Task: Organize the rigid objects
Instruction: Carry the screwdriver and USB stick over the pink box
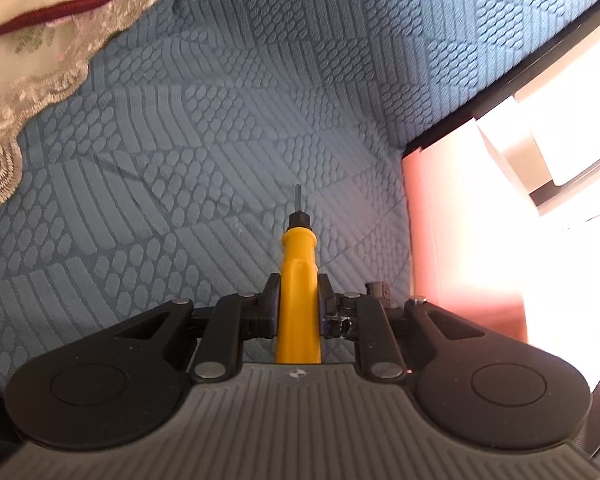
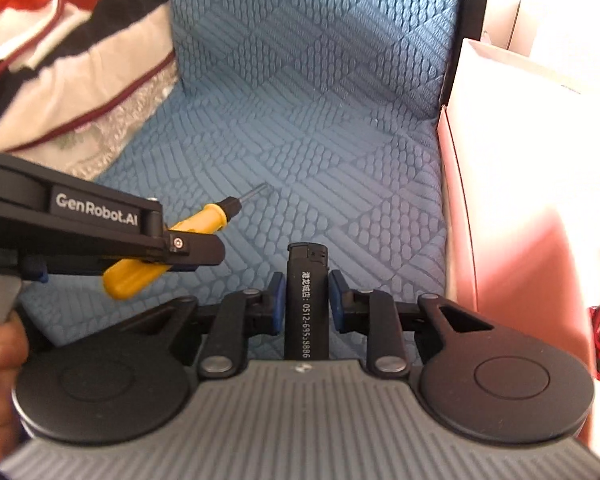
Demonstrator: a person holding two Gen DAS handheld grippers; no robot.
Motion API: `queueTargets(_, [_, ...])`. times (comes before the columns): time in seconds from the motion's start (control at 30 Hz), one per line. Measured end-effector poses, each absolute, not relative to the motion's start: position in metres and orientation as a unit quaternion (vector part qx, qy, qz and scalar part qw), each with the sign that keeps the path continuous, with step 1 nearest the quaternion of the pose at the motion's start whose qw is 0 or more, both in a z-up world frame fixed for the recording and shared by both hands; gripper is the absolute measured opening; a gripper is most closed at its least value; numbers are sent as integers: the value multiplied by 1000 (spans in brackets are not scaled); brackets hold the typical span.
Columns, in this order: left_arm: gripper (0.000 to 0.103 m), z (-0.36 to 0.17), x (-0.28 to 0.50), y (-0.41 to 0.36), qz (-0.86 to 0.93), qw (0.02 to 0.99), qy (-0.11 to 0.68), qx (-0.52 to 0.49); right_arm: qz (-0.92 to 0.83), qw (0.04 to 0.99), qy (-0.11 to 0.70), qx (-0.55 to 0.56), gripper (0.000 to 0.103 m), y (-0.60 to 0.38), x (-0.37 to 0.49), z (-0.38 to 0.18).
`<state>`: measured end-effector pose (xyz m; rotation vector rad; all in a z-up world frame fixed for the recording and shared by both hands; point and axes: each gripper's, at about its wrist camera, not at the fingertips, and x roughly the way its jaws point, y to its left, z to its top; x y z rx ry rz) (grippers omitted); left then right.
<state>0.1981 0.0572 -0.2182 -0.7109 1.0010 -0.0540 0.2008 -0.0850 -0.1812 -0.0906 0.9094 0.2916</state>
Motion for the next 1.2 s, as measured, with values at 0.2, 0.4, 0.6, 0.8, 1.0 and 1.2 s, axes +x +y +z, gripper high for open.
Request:
queueTargets(0.2, [20, -203, 193, 59, -32, 819, 455, -348, 137, 894, 426, -30, 26, -100, 194, -160])
queueTargets(0.4, [20, -177, 191, 50, -37, 835, 435, -336, 146, 903, 402, -30, 26, -109, 192, -129])
queueTargets(0.6, [20, -145, 195, 30, -52, 855, 413, -310, 145, 916, 373, -33, 26, -126, 194, -93])
queueTargets(0.8, [20, -114, 209, 3, -72, 867, 389, -303, 134, 929, 343, -24, 26, -150, 197, -58])
queueTargets(1.0, [20, -79, 225, -25, -93, 878, 370, -290, 127, 940, 317, -15, 26, -171, 203, -27])
queueTargets(1.2, [21, -46, 239, -49, -107, 888, 354, -272, 117, 949, 292, -19, 26, -194, 206, -1])
